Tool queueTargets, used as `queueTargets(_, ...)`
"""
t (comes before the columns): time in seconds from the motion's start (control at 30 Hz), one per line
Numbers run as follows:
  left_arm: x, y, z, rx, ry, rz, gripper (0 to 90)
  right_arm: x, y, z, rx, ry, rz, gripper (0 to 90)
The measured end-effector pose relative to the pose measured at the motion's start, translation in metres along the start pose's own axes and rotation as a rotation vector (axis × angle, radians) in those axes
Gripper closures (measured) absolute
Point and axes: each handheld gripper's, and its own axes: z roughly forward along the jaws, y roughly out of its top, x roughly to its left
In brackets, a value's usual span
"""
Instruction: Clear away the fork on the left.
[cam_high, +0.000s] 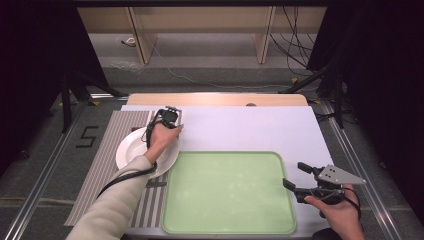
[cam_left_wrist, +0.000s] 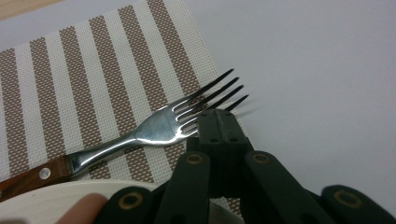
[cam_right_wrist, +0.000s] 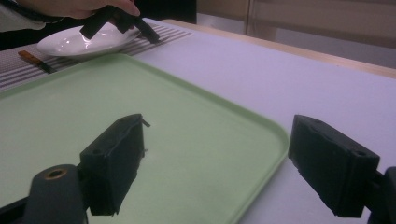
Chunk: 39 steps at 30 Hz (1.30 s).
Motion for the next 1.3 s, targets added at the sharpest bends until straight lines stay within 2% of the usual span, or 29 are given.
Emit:
queueTargets(0.37, 0.0, -0.001, 0.004, 0.012, 0.025, 0.027, 89.5, 0.0, 0.0, 0.0, 0.002, 0.001, -0.001, 19.4)
queueTargets(0.6, 0.002, 0.0, 0.004, 0.029, 0.01, 0.081, 89.5, 0.0, 0.0, -0.001, 0.003, -0.001, -0.001, 19.4)
queueTargets(0.83, 0.005, 0.004, 0.004, 0.068, -0.004, 0.142, 89.5, 0.0, 0.0, -0.001, 0.001, -0.001, 0.001, 19.4)
queueTargets(1.17, 0.01, 0.009, 0.006, 0.099, -0.031, 0.201, 89.5, 0.0, 0.0, -0.001, 0.0, -0.001, 0.002, 19.4)
queueTargets(1.3, 0.011, 0.011, 0.006, 0.113, -0.018, 0.236, 89.5, 0.0, 0.0, -0.001, 0.001, -0.002, 0.003, 19.4)
